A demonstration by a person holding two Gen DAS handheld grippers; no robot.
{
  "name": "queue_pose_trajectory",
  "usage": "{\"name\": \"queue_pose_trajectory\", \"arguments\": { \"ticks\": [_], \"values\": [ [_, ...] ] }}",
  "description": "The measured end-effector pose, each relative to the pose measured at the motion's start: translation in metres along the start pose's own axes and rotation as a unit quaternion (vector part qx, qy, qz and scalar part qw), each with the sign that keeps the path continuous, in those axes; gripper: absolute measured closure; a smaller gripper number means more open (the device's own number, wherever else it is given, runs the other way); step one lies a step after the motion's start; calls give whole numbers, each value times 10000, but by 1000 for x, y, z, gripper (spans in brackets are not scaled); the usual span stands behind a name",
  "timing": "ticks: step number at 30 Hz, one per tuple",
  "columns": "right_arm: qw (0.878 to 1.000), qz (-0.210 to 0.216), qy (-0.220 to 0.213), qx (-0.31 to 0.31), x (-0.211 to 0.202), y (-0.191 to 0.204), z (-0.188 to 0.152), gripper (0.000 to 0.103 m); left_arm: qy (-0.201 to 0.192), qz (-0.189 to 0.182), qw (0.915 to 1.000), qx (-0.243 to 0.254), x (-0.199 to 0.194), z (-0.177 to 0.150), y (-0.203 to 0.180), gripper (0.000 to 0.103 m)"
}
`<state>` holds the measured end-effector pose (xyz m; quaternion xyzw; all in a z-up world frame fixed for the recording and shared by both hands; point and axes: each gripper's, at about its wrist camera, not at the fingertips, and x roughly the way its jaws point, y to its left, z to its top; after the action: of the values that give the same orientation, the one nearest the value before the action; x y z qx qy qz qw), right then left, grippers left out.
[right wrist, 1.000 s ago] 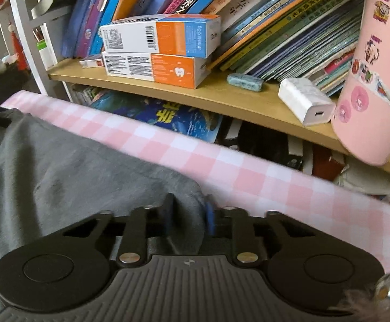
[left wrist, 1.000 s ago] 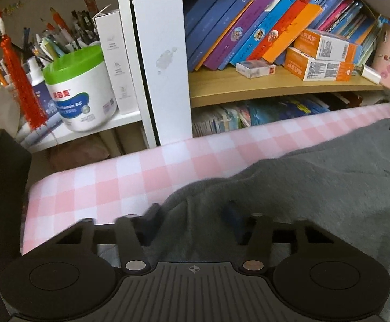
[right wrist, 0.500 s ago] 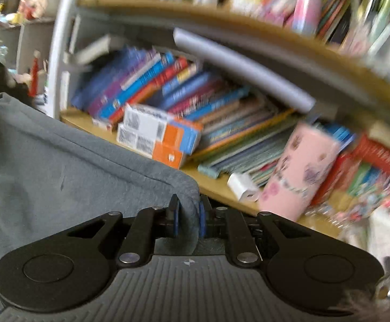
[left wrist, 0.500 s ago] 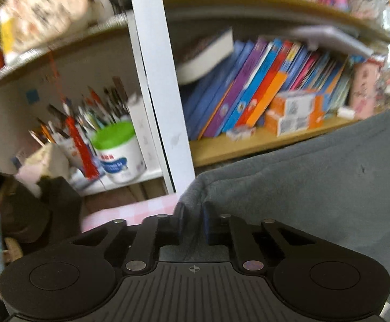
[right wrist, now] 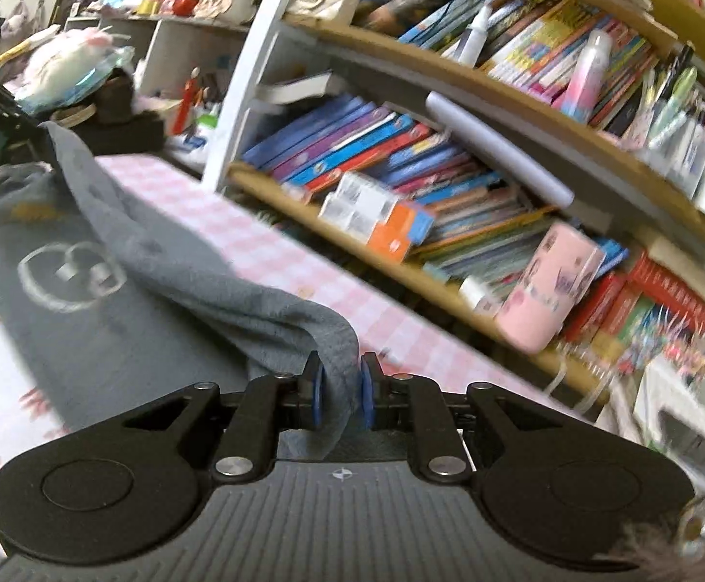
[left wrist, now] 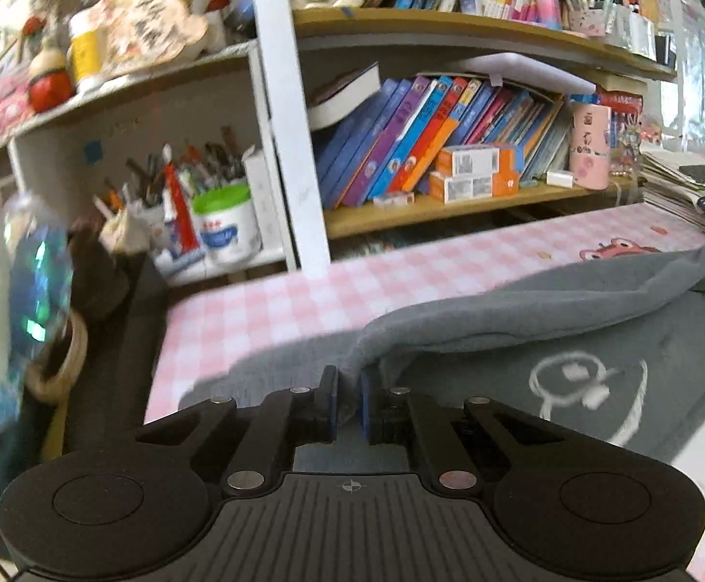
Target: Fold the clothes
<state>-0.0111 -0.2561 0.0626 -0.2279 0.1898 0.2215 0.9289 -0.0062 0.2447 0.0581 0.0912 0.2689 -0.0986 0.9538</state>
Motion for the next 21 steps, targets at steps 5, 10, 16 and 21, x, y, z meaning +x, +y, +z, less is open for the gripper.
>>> {"name": "queue_pose_trajectory", "arguments": {
  "ticks": [5,10,16,21],
  "values": [
    [9993,107,238,252,-12,17,-25,85,127,-8,9998,-169,-4,-29,-3,92],
    [9975,115,529,464,-18,32,-45,73,308,68,9990,-309,-9,-55,-9,89],
    [9805,250,1005,1667,-38,32,-60,50,296,113,9958,-855,-40,-76,-7,55],
    [8746,1428,756,4572,-49,7,-86,45,-499,-211,9690,-2410,-69,-87,9,27]
  ]
}}
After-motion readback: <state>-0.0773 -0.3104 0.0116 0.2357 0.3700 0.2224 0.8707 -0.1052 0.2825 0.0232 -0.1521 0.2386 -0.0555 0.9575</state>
